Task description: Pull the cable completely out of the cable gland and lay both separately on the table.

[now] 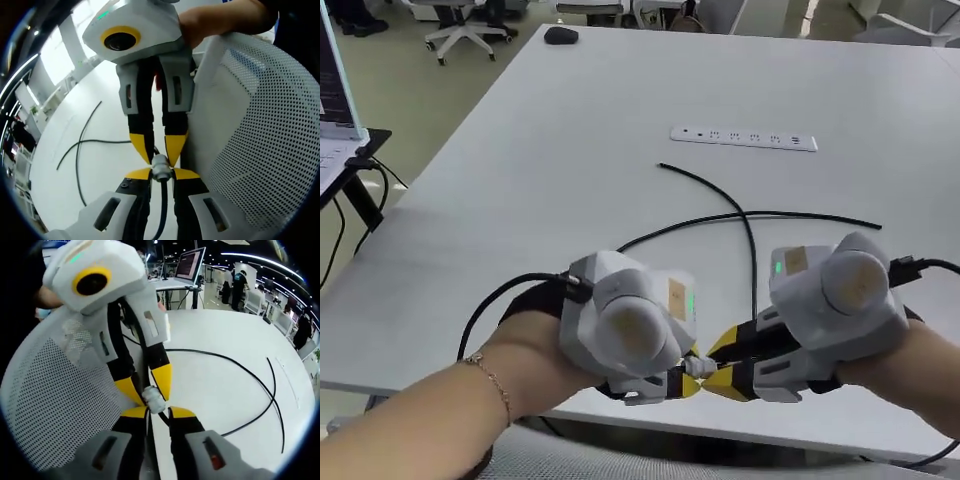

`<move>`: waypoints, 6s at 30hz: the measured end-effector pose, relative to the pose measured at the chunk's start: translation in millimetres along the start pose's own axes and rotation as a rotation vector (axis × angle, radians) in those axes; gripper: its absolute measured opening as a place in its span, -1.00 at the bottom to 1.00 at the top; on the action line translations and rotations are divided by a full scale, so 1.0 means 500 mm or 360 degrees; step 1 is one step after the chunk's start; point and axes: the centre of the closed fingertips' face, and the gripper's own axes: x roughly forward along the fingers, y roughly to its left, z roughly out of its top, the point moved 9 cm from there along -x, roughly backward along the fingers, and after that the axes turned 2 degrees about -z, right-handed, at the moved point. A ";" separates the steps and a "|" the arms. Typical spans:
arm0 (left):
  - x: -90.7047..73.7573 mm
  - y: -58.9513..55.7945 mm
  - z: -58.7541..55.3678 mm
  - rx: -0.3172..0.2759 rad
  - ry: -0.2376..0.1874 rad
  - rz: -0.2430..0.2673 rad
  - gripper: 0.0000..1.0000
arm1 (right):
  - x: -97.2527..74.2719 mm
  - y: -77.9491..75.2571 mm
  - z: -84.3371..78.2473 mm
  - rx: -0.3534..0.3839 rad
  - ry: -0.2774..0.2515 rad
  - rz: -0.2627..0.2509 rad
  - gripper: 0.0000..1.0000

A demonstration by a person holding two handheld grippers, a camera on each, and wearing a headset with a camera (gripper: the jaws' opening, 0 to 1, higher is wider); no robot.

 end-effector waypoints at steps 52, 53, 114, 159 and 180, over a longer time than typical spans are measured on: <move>0.026 -0.037 -0.006 0.0279 0.0176 -0.0134 -0.67 | 0.027 0.033 -0.005 -0.0294 0.0178 0.0094 -0.73; 0.025 -0.038 -0.004 0.0300 0.0168 -0.0126 -0.67 | 0.026 0.031 -0.006 -0.0243 0.0172 0.0104 -0.74; -0.009 0.017 -0.032 -0.0346 -0.0030 -0.0052 -0.67 | 0.010 -0.021 -0.028 -0.0242 0.0292 -0.0220 -0.88; -0.009 0.019 -0.020 -0.0259 -0.0014 0.0004 -0.67 | 0.007 -0.015 0.000 -0.0206 0.0112 -0.0212 -0.68; -0.006 0.028 -0.034 -0.0251 0.0060 0.0062 -0.67 | 0.011 -0.020 -0.023 -0.0208 0.0251 -0.0214 -0.94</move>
